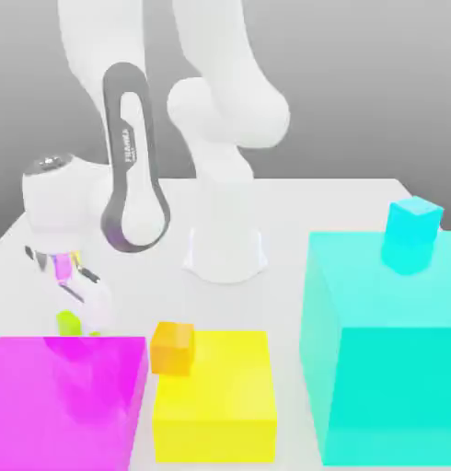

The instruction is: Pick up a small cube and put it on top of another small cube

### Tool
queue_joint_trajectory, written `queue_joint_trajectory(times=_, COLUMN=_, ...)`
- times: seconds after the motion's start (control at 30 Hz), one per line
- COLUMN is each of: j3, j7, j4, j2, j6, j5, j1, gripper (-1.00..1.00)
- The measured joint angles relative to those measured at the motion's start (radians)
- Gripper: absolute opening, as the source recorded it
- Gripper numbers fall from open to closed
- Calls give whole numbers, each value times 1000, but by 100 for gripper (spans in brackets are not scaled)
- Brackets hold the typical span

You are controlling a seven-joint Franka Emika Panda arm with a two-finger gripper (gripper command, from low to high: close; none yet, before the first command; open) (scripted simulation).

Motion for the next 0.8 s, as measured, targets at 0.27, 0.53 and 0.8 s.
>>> queue_joint_trajectory(times=0.27, j3=-74, j7=204, j4=-10, j2=-230, j6=-217, j5=-238, j1=1, gripper=-100)
queue_joint_trajectory(times=0.53, j3=-3, j7=418, j4=266, j2=-147, j6=-411, j5=-216, j1=25, gripper=-100)
queue_joint_trajectory(times=0.8, j3=7, j7=654, j4=556, j2=-49, j6=-603, j5=-211, j1=82, gripper=-100)
